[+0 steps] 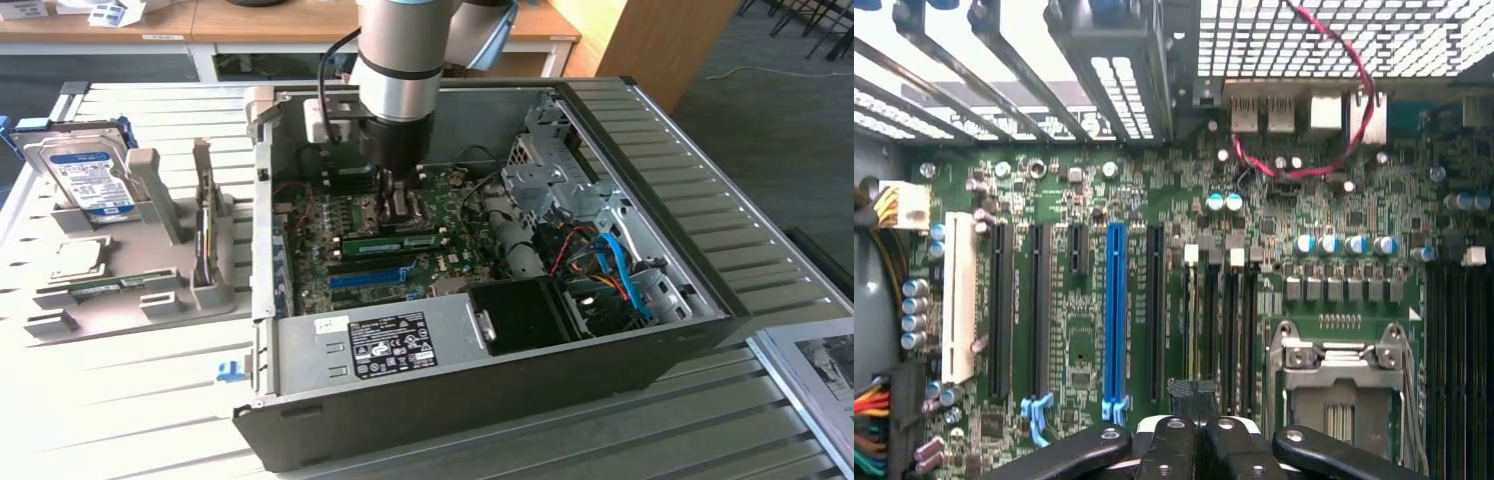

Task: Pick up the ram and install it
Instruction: 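Press down the ram until it locks into place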

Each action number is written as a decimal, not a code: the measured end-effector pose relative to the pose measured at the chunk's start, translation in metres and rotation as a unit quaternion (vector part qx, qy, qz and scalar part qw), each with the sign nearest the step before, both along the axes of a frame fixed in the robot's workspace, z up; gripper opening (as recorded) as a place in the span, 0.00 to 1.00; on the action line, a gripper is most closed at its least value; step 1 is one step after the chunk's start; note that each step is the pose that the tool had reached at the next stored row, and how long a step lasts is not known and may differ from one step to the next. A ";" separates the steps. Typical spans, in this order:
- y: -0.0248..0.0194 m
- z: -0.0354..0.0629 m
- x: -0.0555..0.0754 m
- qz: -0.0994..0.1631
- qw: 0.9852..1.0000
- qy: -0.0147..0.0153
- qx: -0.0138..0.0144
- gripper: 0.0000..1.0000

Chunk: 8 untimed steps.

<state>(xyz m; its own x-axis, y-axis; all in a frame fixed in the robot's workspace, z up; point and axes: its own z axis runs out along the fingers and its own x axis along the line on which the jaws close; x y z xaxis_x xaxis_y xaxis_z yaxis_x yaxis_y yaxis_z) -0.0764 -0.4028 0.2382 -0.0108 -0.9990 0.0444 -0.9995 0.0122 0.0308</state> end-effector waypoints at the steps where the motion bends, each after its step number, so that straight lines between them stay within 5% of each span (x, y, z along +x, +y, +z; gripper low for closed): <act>1: 0.0000 0.0000 -0.001 0.000 1.000 0.000 0.000 0.10; 8: 0.0000 0.0000 -0.003 0.000 1.000 0.000 0.000 0.10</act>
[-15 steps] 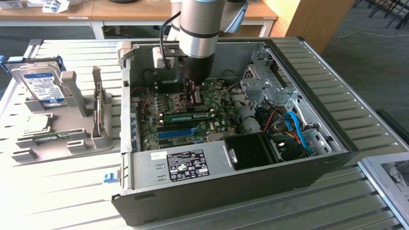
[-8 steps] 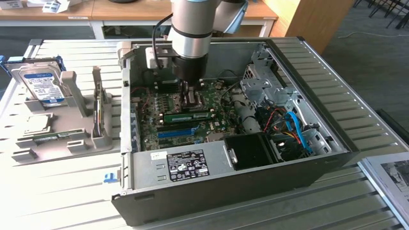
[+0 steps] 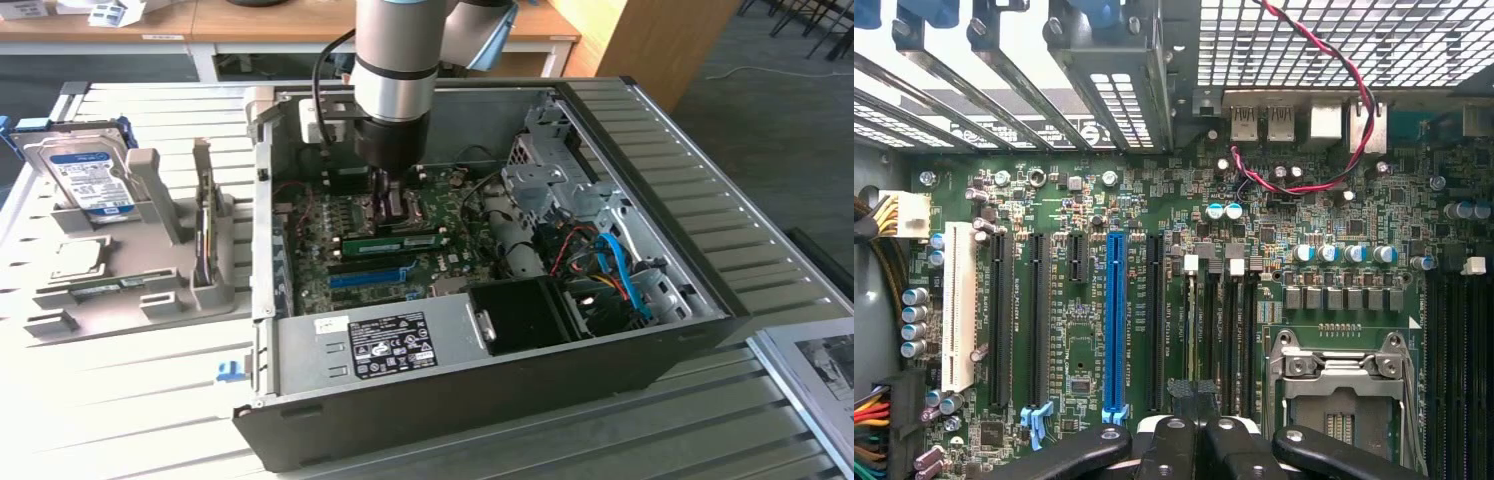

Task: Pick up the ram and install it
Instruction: 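Press down the ram until it locks into place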

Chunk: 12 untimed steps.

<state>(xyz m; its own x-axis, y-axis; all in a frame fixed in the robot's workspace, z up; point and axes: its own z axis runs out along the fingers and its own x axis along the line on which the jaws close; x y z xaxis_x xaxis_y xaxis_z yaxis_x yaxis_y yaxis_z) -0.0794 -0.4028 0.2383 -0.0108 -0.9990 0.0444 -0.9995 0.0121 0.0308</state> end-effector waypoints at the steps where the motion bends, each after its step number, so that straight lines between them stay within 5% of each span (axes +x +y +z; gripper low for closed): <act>1: 0.0000 0.0000 0.000 0.000 1.000 0.000 0.000 0.10; 12: 0.0000 -0.0009 -0.001 0.000 1.000 0.000 0.000 0.10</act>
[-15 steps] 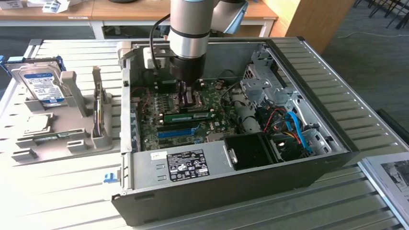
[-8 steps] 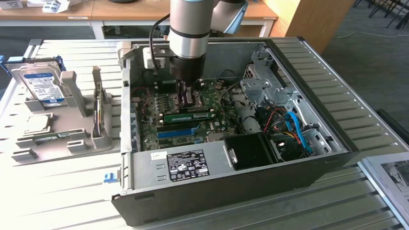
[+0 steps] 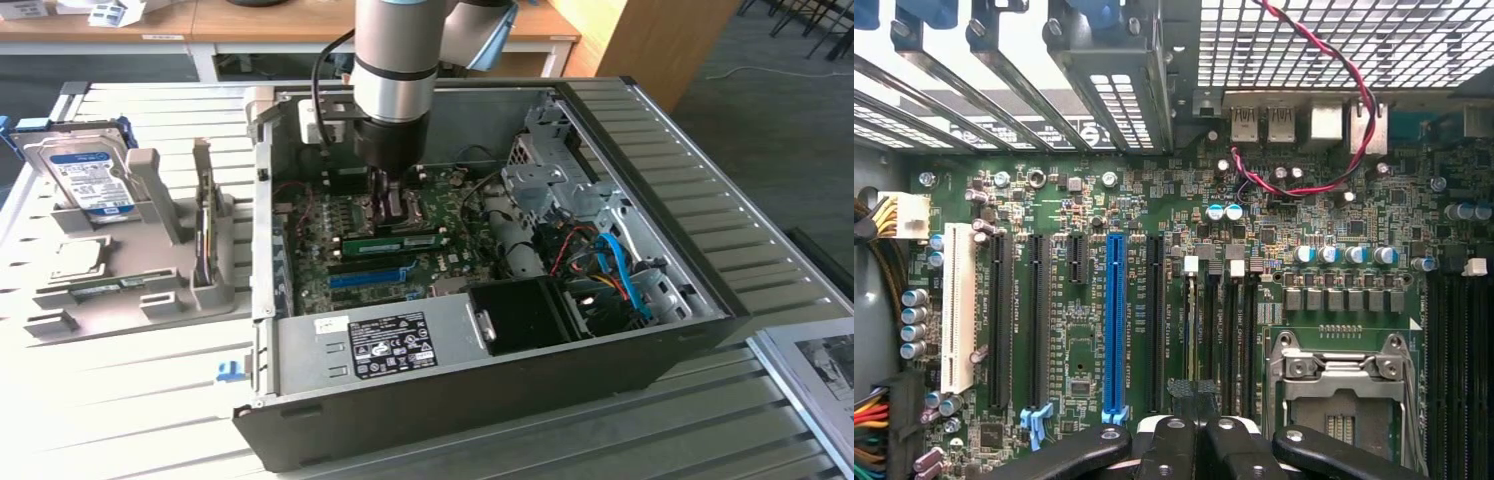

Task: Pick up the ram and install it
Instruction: 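Press down the ram until it locks into place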

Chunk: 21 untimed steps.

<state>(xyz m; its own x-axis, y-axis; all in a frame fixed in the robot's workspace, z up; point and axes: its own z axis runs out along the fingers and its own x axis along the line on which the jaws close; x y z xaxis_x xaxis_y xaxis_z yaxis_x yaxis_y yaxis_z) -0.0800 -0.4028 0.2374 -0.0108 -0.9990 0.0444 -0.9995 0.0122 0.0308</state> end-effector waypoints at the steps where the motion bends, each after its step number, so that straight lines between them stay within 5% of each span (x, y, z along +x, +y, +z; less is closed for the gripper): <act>1: 0.0000 -0.0003 0.000 0.000 1.000 0.000 0.000 0.10; 21: -0.0001 -0.0065 0.000 0.000 1.000 0.000 0.000 0.10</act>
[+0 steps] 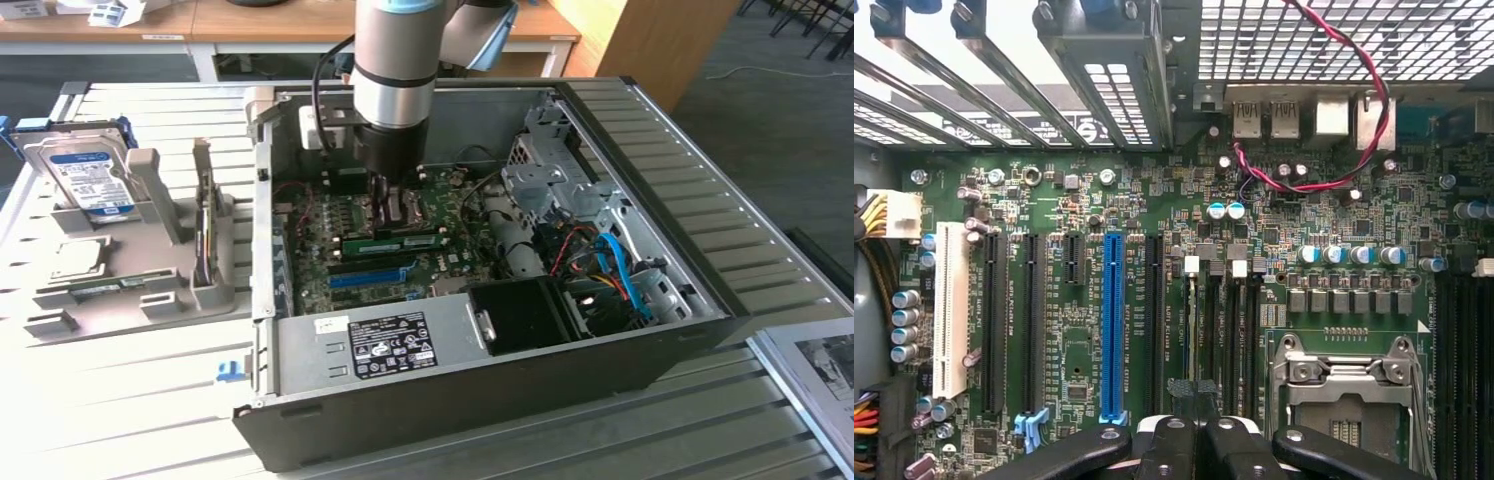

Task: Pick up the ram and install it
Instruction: 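Press down the ram until it locks into place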

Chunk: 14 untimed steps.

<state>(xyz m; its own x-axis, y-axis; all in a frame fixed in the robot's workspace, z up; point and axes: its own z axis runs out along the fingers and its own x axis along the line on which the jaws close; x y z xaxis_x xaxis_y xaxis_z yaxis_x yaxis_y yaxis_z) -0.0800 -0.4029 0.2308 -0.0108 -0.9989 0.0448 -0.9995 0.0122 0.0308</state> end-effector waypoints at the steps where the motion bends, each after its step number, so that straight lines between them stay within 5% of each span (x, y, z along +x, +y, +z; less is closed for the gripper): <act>1: 0.0000 -0.0008 0.000 0.000 1.000 0.000 0.000 0.10; 14: 0.0000 -0.0034 0.000 0.000 1.000 0.000 0.000 0.10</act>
<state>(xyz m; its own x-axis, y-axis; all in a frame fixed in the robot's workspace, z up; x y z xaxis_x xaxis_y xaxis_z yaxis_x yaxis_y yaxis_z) -0.0800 -0.4029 0.2274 -0.0107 -0.9989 0.0452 -0.9995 0.0121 0.0308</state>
